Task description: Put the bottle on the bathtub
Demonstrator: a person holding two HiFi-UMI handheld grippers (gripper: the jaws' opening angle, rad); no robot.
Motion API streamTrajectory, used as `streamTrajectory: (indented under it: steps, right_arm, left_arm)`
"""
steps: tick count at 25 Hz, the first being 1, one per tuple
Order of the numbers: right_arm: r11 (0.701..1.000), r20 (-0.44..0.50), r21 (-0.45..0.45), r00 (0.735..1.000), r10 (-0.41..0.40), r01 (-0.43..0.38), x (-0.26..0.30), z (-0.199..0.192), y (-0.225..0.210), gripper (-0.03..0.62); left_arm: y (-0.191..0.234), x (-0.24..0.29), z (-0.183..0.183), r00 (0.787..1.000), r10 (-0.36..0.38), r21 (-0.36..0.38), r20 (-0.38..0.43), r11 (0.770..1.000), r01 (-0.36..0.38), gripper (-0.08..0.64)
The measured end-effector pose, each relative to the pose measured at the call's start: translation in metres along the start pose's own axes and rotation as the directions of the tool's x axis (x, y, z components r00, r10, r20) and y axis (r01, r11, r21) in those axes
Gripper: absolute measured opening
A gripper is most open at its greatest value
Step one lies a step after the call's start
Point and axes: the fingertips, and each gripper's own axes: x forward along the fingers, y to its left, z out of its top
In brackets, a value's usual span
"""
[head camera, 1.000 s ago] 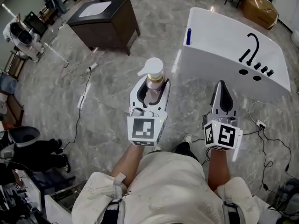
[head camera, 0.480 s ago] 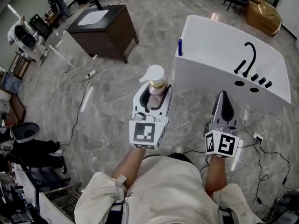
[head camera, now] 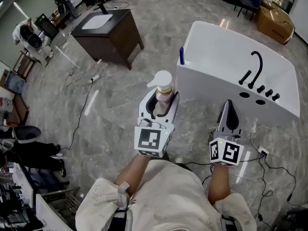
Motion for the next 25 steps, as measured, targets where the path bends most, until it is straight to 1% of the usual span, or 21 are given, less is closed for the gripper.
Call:
streamTrajectory:
  steps: [4,7,9,11,14,16,19,25]
  right_arm:
    - [1.000,0.004,-0.011,1.000,0.010,-0.010,0.017,-0.002,-0.003,-0.011]
    - [1.000,0.004,-0.015,1.000,-0.005,0.005,0.034,-0.005,-0.004,-0.011]
    - [1.000,0.008,-0.022,1.000,-0.003,0.003,0.047,-0.005,0.001,-0.011]
    - [0.999,0.018,-0.050,1.000,0.004,-0.003,0.060,-0.002,0.005,-0.011]
    - [0.994,0.032,-0.109,0.999,-0.025,0.029,0.074,0.001,-0.006,-0.011]
    - [0.992,0.020,-0.115,0.999,-0.047,0.049,0.090,-0.001,-0.009,-0.011]
    - [0.992,-0.008,-0.111,0.999,-0.054,0.053,0.123,-0.012,-0.003,-0.011]
    - [0.991,-0.061,-0.116,0.996,-0.069,0.061,0.180,-0.032,0.009,-0.011]
  left_arm:
    - [0.006,0.019,-0.001,1.000,-0.003,-0.003,0.000,1.000,0.003,0.218]
    - [0.015,0.036,-0.012,0.999,-0.025,-0.023,-0.021,0.999,0.024,0.218]
    - [0.025,0.047,-0.018,0.999,-0.025,-0.030,-0.029,0.999,0.024,0.218]
    - [0.035,0.060,-0.022,0.999,-0.022,-0.035,-0.028,0.999,0.021,0.218]
    - [0.040,0.081,-0.029,0.999,-0.044,-0.038,-0.024,0.998,0.043,0.218]
    - [0.053,0.095,-0.035,0.999,-0.045,-0.036,-0.030,0.998,0.044,0.218]
    - [0.079,0.119,-0.046,0.998,-0.038,-0.055,-0.052,0.998,0.035,0.218]
    - [0.114,0.169,-0.064,0.995,-0.065,-0.073,-0.075,0.996,0.060,0.218]
